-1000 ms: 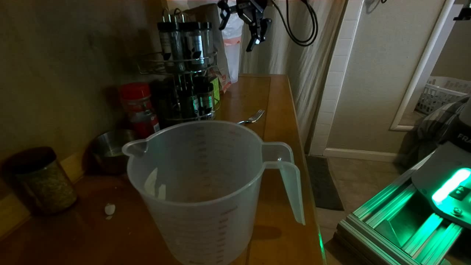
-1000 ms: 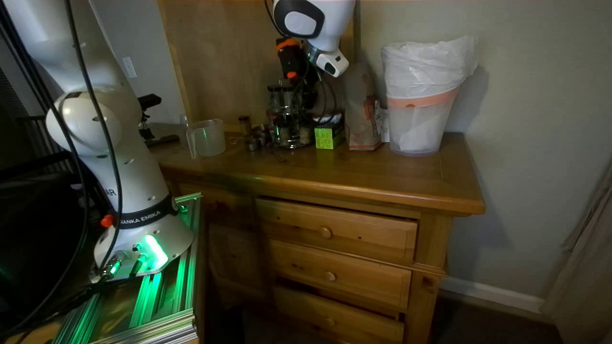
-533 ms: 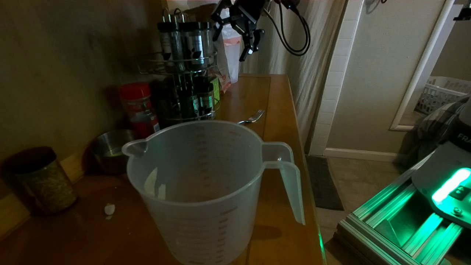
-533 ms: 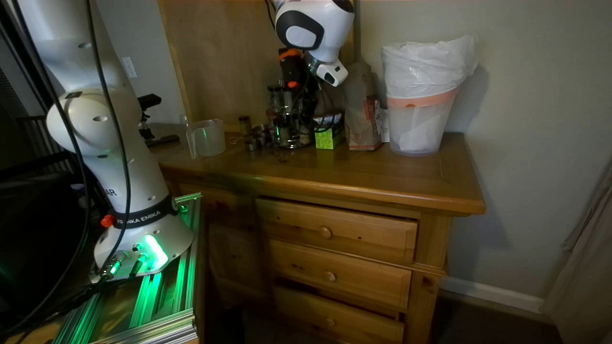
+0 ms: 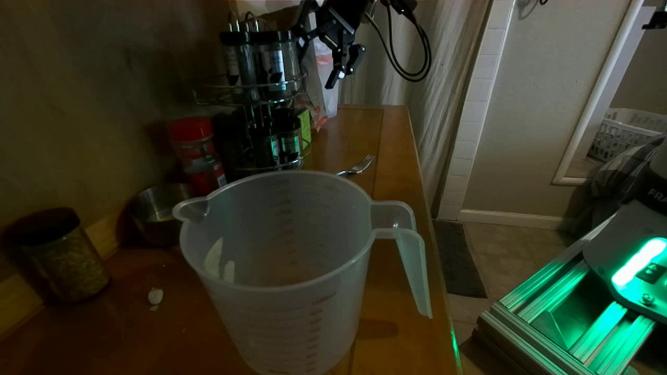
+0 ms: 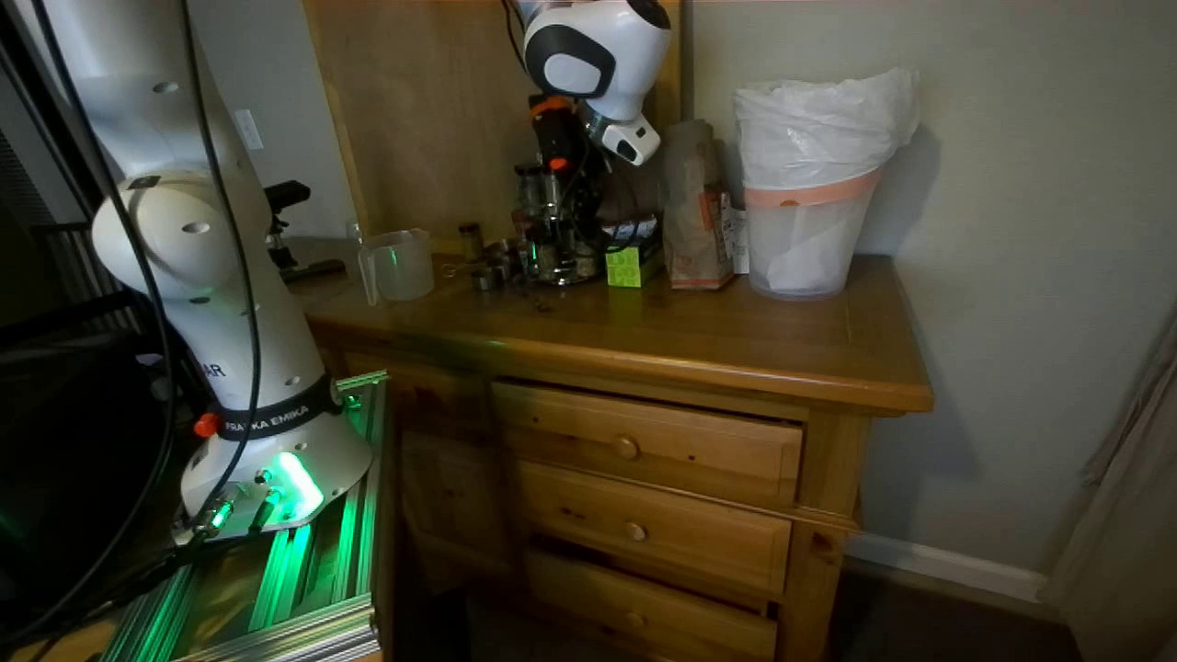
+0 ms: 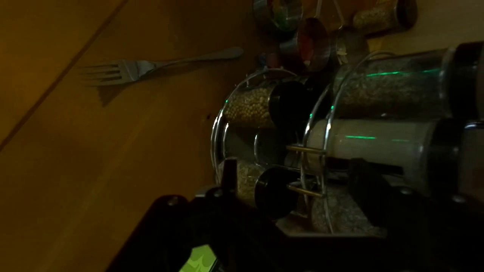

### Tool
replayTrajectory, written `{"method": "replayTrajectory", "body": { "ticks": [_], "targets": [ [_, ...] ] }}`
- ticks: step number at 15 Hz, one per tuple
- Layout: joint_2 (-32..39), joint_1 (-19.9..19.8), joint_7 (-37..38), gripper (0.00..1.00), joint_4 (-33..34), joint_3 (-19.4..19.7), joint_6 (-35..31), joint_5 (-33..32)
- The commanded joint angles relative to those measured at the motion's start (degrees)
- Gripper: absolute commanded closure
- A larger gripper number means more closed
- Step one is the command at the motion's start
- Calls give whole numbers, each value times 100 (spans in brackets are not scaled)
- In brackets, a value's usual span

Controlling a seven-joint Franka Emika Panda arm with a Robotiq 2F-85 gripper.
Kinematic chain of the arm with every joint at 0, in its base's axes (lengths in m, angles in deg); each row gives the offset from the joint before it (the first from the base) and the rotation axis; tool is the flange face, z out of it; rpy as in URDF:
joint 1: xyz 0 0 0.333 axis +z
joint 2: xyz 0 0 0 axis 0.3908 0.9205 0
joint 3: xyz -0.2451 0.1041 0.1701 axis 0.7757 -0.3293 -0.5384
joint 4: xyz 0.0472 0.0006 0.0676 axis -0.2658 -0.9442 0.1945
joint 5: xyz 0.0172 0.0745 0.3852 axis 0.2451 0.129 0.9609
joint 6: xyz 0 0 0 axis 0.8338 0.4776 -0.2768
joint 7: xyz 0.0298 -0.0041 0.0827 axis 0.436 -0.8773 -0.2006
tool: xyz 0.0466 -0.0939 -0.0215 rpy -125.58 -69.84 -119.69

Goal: Remove one container from the seasoning rack and put it on the table

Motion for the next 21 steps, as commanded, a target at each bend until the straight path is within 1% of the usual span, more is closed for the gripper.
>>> {"method": "replayTrajectory", "body": {
  "ticks": [1, 2, 3, 4, 6, 7, 9, 15, 20, 21],
  "targets": [
    [60, 51, -232, 47, 64, -34, -135, 245],
    [64, 52, -255, 61, 71, -35, -139, 257],
    [67, 55, -269, 69, 77, -38, -128, 261],
    [68, 57, -266, 74, 78, -44, -85, 248],
    [39, 65, -253, 90, 42, -60, -33, 234],
    [27, 74, -258, 96, 31, -71, -44, 236],
    [-19, 94, -274, 100, 14, -87, -50, 271],
    [-227, 197, -89, 99, -188, -162, -56, 251],
    [-313, 247, 198, 99, -332, -217, -285, 310],
    [-373, 271, 286, 99, -402, -235, -430, 313]
  ]
}}
